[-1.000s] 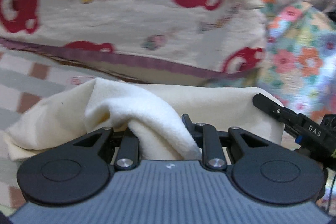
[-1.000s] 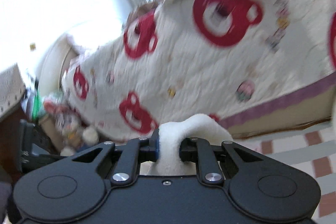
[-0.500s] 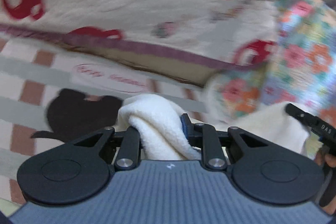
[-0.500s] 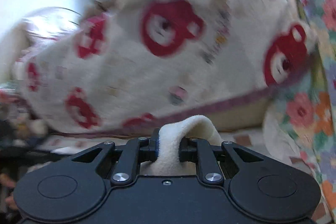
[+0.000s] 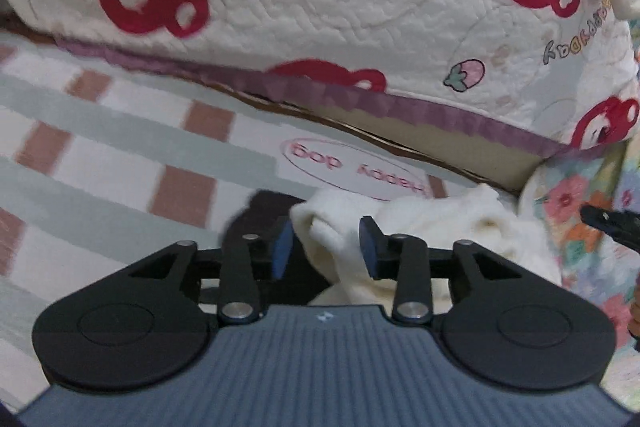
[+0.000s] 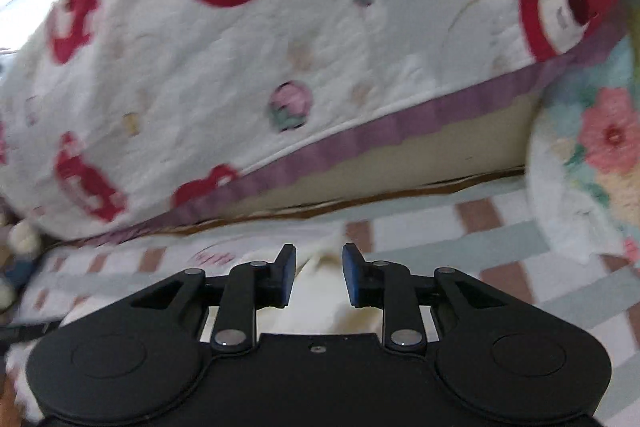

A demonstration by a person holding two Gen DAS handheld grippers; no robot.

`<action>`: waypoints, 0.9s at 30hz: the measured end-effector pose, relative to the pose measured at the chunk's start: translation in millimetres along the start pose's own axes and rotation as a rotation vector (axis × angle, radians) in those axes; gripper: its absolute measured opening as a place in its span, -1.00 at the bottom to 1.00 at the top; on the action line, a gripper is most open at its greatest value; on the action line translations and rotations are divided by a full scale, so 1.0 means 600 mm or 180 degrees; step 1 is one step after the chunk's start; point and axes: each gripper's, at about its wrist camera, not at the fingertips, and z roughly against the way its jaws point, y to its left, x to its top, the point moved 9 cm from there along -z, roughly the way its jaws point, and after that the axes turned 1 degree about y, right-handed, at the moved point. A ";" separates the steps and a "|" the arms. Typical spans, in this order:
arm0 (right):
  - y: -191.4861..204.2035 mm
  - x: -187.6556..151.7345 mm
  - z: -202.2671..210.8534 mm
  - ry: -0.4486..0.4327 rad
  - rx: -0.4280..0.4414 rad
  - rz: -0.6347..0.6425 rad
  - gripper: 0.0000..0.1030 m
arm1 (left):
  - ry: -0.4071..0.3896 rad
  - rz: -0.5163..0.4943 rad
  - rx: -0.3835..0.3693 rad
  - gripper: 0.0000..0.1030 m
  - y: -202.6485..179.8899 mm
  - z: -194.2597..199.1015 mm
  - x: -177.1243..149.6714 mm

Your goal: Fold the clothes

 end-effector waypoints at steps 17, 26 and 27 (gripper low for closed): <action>0.169 -0.224 0.065 0.0978 0.1048 0.1047 -0.01 | 0.0467 -0.0696 -0.0107 -0.06 -0.101 0.037 -0.113; 0.159 -0.304 -0.014 0.1551 0.0412 0.1330 -0.56 | 0.0405 -0.0861 -0.0033 -0.05 -0.111 0.016 -0.128; 0.158 -0.304 -0.014 0.1588 0.0433 0.1252 -0.88 | 0.0373 -0.0884 -0.0012 -0.05 -0.111 0.015 -0.127</action>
